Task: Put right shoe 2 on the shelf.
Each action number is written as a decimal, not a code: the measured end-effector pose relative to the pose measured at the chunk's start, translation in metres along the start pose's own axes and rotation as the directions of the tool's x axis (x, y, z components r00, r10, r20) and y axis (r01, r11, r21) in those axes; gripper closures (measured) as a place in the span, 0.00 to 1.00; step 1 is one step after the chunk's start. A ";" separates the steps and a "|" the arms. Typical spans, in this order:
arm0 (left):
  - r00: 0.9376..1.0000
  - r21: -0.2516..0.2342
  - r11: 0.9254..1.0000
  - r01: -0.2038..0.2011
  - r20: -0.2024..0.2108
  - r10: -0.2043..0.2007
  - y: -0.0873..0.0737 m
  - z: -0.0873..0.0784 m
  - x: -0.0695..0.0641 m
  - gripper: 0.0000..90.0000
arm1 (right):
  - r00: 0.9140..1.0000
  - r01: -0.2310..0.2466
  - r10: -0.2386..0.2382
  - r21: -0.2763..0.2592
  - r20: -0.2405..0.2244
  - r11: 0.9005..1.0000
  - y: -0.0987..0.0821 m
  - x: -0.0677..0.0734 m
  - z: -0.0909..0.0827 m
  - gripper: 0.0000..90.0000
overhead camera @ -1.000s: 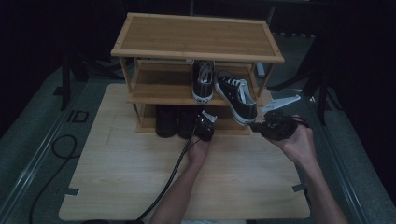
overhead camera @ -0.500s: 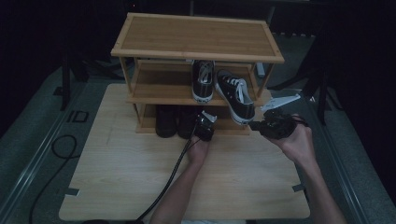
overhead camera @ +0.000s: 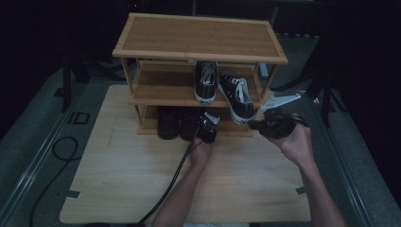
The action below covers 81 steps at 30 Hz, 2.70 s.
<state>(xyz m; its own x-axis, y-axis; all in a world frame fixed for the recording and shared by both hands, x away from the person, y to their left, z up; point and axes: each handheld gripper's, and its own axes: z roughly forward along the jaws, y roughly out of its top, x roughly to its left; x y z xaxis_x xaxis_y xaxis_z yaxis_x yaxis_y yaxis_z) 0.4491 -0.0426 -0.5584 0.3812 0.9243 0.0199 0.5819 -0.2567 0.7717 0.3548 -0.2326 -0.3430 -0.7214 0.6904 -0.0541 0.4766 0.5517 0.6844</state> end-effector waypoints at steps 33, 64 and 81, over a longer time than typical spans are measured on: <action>1.000 -0.004 1.000 -0.003 -0.012 0.003 0.000 0.000 -0.001 1.00 | 0.999 -0.034 0.031 -0.067 -0.039 0.997 0.030 0.001 0.033 1.00; 1.000 -0.002 1.000 -0.001 -0.006 0.001 0.000 0.000 0.000 1.00 | 1.000 -0.012 0.012 -0.079 -0.003 0.997 0.039 0.005 0.045 1.00; 1.000 -0.001 1.000 -0.001 -0.009 0.001 0.000 0.000 0.000 1.00 | 0.999 -0.042 0.041 -0.087 -0.008 0.995 0.044 -0.005 0.057 1.00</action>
<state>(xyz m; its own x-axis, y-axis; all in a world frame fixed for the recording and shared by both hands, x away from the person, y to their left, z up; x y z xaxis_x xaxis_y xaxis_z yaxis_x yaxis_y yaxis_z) 0.4487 -0.0429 -0.5583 0.3757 0.9264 0.0266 0.5807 -0.2576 0.7723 0.4085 -0.1853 -0.3539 -0.7051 0.7088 -0.0204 0.4606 0.4796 0.7469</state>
